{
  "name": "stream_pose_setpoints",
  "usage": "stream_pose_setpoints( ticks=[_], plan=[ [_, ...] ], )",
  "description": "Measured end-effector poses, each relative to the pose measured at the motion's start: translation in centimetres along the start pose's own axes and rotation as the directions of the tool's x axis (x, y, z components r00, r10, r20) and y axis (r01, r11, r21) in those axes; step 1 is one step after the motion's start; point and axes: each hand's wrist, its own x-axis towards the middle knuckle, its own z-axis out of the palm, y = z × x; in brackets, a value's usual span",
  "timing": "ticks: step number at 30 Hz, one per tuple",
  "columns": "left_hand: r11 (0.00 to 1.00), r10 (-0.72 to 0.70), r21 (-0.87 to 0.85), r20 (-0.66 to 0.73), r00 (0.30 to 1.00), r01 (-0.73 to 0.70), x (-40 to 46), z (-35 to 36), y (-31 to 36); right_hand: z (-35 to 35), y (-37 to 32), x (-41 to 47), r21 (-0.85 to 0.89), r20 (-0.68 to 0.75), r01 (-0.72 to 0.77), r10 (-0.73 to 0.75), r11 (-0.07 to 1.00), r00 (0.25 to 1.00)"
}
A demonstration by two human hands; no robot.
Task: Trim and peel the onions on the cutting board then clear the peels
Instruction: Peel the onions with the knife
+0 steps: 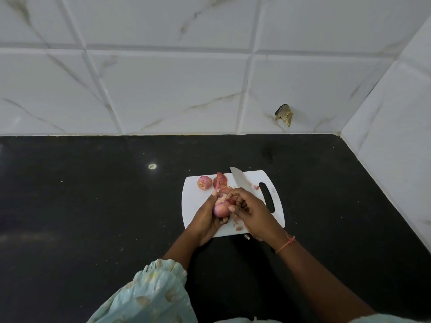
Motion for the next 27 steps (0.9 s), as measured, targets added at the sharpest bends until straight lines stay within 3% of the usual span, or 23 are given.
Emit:
stream_pose_setpoints(
  ticks=[6, 14, 20, 27],
  plan=[
    [0.998, -0.022, -0.051, -0.023, 1.000, 0.021, 0.1, -0.2, -0.1, 0.2, 0.3, -0.2, -0.009, -0.015, 0.013, -0.013, 1.000, 1.000],
    [0.991, -0.073, -0.112, 0.053, 0.996, 0.079, -0.2, -0.2, 0.4, -0.8, 0.6, 0.4, -0.009, 0.043, -0.055, 0.056, 0.998, 0.998],
    [0.994, -0.043, -0.102, 0.059, 0.997, 0.049, -0.3, -0.2, 0.4, -0.7, 0.1, 0.3, -0.038, 0.034, -0.016, 0.017, 0.999, 0.999],
    [0.997, 0.019, -0.073, 0.061, 0.998, -0.015, -0.3, 0.0, 0.0, -1.2, -0.9, 0.2, -0.171, 0.145, 0.014, 0.011, 0.985, 0.989]
  ],
)
